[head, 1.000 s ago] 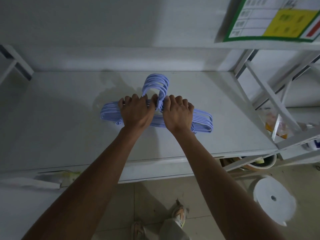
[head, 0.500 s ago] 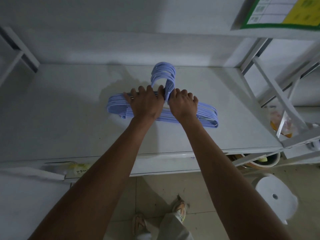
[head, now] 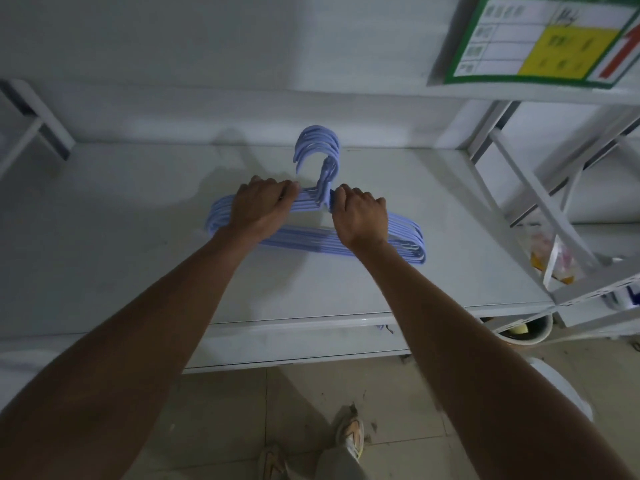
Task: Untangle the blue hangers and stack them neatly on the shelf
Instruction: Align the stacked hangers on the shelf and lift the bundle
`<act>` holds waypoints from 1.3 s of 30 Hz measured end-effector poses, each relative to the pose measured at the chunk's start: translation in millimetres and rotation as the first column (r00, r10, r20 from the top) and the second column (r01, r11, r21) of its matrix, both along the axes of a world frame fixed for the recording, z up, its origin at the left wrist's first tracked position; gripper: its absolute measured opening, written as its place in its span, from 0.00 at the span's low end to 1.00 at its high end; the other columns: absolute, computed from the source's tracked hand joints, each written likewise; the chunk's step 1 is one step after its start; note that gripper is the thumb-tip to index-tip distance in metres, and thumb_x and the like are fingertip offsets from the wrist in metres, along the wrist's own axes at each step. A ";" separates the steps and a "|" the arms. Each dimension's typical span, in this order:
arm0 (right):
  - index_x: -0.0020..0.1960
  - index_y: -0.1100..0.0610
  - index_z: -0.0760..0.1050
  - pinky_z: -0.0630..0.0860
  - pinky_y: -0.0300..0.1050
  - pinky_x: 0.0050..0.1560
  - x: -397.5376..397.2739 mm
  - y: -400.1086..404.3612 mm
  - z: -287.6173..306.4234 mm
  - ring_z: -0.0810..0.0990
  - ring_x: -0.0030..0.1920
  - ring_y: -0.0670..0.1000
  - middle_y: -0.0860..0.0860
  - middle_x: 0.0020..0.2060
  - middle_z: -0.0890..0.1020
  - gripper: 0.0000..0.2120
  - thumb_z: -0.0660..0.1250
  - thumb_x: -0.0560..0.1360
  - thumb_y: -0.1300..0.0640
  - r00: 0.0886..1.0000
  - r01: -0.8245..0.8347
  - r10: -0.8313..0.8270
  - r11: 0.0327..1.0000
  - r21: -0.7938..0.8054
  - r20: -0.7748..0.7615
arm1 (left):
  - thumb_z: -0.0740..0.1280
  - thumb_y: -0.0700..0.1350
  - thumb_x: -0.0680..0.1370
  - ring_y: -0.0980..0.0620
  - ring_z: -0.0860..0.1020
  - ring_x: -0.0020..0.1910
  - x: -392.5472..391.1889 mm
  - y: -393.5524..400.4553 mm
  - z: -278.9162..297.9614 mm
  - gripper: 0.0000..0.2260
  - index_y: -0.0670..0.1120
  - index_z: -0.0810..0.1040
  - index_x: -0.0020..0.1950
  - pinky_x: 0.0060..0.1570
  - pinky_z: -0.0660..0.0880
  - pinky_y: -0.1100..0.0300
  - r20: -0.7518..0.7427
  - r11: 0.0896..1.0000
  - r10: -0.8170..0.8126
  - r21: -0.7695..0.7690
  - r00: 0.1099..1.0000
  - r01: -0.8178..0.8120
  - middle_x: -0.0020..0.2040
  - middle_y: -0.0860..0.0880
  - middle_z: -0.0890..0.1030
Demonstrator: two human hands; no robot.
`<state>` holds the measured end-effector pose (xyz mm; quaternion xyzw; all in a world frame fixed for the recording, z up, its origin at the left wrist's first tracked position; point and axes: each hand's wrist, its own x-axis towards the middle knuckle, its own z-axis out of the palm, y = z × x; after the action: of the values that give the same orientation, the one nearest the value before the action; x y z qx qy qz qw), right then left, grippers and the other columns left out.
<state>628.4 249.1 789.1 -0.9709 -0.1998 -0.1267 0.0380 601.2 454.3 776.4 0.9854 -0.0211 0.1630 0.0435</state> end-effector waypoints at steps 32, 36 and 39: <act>0.57 0.54 0.71 0.71 0.45 0.33 -12.0 -47.5 -17.6 0.80 0.38 0.56 0.50 0.41 0.79 0.27 0.47 0.81 0.34 0.928 -0.356 0.342 0.931 0.085 0.149 | 0.49 0.77 0.72 0.44 0.82 0.30 -23.8 21.9 -17.5 0.33 0.50 0.70 0.56 0.32 0.76 0.55 0.192 0.949 -0.315 0.094 0.930 0.302 0.36 0.47 0.84; 0.60 0.54 0.71 0.73 0.47 0.34 -9.9 -45.2 -15.2 0.80 0.39 0.56 0.49 0.42 0.79 0.28 0.46 0.81 0.34 0.932 -0.348 0.337 0.935 0.069 0.129 | 0.49 0.77 0.73 0.43 0.82 0.31 -21.9 20.5 -18.0 0.32 0.51 0.69 0.55 0.33 0.75 0.55 0.168 0.961 -0.274 0.090 0.947 0.262 0.36 0.46 0.83; 0.56 0.55 0.70 0.67 0.44 0.31 -3.4 -46.4 -11.8 0.80 0.36 0.57 0.50 0.40 0.79 0.26 0.46 0.83 0.35 0.923 -0.368 0.359 0.929 0.047 0.141 | 0.48 0.73 0.77 0.41 0.82 0.32 -17.5 21.0 -16.6 0.30 0.48 0.70 0.56 0.33 0.74 0.55 0.161 0.963 -0.263 0.102 0.951 0.249 0.39 0.47 0.84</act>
<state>625.0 202.6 777.3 -0.9046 -0.3737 -0.1876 0.0831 583.7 475.3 759.8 0.9574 -0.1591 0.2399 0.0226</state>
